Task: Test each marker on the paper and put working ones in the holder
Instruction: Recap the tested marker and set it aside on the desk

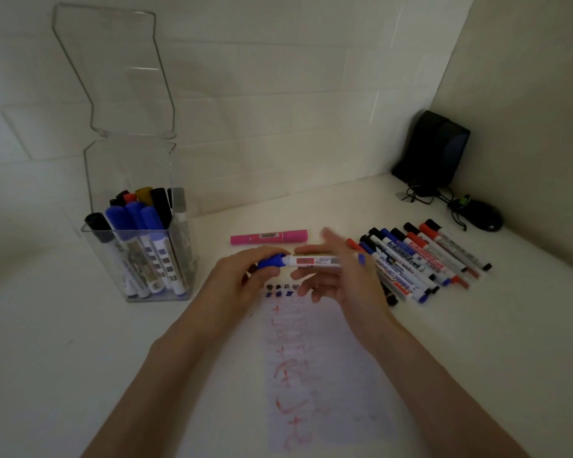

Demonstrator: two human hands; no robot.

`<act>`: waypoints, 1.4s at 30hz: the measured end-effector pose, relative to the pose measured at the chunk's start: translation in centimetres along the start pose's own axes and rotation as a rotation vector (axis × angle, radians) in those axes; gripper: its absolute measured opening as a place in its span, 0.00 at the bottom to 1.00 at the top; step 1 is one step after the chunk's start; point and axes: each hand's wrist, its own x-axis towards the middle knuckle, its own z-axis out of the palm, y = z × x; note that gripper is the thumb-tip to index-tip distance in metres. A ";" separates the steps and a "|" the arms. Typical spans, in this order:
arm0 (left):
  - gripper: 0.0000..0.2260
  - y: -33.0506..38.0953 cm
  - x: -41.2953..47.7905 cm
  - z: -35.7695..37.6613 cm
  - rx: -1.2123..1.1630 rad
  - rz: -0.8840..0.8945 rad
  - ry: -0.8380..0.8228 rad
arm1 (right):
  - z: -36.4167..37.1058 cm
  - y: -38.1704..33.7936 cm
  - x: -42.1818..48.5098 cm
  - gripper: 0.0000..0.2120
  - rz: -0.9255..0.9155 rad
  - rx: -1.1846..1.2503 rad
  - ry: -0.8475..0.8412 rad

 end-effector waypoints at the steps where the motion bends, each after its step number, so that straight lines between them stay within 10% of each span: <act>1: 0.14 0.0 -0.1 -0.1 0.006 0.008 0.018 | -0.3 -0.3 0.1 0.22 0.042 0.029 -0.009; 7: 0.11 0.6 0.1 -0.1 -0.011 -0.030 0.060 | -1.9 -0.3 0.4 0.11 -0.062 -0.235 0.003; 20: 0.09 0.8 0.1 1.6 0.214 0.180 0.106 | -1.6 1.9 0.8 0.21 -0.204 -0.358 0.220; 29: 0.10 0.4 0.2 1.5 0.165 0.110 0.146 | -3.0 0.2 1.0 0.09 -0.299 -0.804 -0.165; 35: 0.26 0.2 0.0 1.6 0.201 -0.002 0.027 | -5.9 1.2 2.1 0.10 -0.367 -1.165 0.212; 42: 0.21 -0.9 0.6 2.0 0.349 0.009 -0.137 | -7.8 2.0 2.7 0.07 -0.370 -1.273 0.374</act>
